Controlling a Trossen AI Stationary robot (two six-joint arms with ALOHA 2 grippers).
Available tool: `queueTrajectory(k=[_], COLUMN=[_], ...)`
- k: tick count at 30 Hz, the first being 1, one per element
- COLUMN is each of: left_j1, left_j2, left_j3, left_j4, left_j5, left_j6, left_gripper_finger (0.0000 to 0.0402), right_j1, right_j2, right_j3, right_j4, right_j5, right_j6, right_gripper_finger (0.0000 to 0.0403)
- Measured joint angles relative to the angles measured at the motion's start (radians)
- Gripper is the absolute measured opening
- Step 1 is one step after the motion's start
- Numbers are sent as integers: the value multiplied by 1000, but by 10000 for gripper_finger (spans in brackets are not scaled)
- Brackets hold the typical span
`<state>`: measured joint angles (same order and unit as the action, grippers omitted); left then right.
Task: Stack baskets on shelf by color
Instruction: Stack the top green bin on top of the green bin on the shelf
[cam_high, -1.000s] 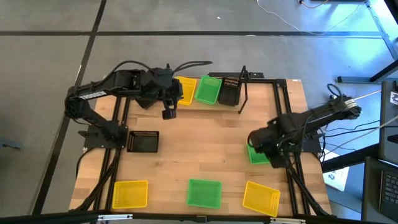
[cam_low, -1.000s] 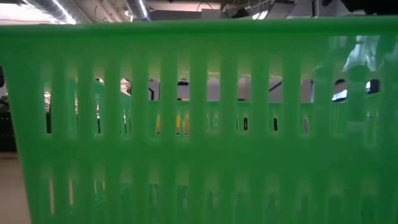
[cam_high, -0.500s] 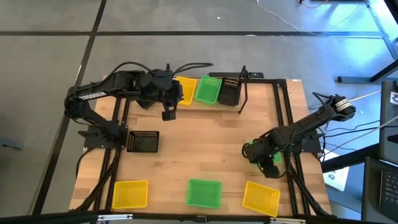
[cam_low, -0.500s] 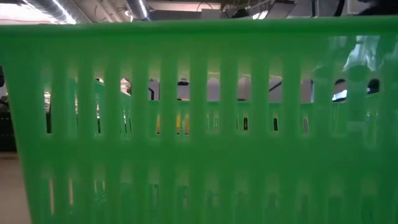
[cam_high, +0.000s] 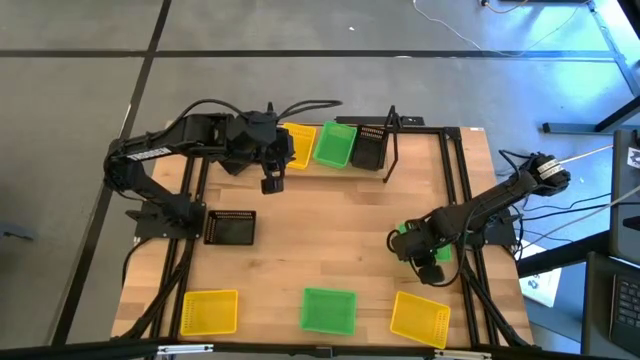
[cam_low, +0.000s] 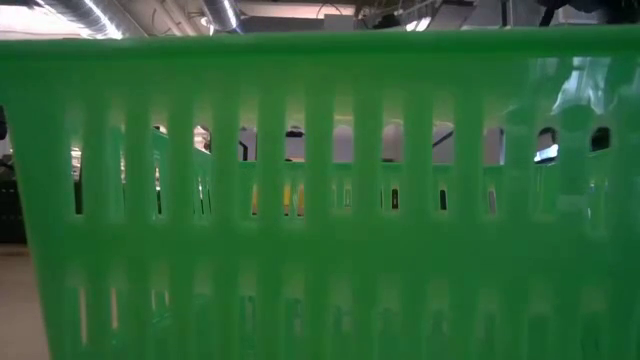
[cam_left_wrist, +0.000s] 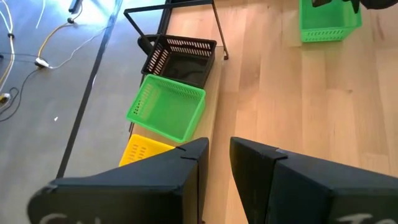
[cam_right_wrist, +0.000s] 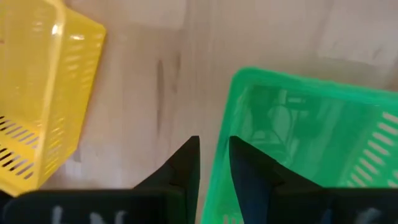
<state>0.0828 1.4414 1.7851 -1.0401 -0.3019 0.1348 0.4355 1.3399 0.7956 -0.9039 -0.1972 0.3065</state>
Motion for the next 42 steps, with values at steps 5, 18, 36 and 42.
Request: queueTrajectory(k=[5,18,36,42], left_j1=[0,0,0,0], left_j2=[0,0,0,0], left_j3=[0,0,0,0], left_j4=[0,0,0,0], left_j5=[0,0,0,0], left_j6=[-2,-4,-53,-53], left_gripper_finger=[59,59,59,59], right_j1=[0,0,-37,-85], right_j2=[0,0,0,0], right_j3=[0,-167,227,414], right_j4=[-2,275,-144,-314], right_j5=[22,58,163,167], right_j6=[3,149,-108,-253], right_gripper_finger=[84,82,1,1])
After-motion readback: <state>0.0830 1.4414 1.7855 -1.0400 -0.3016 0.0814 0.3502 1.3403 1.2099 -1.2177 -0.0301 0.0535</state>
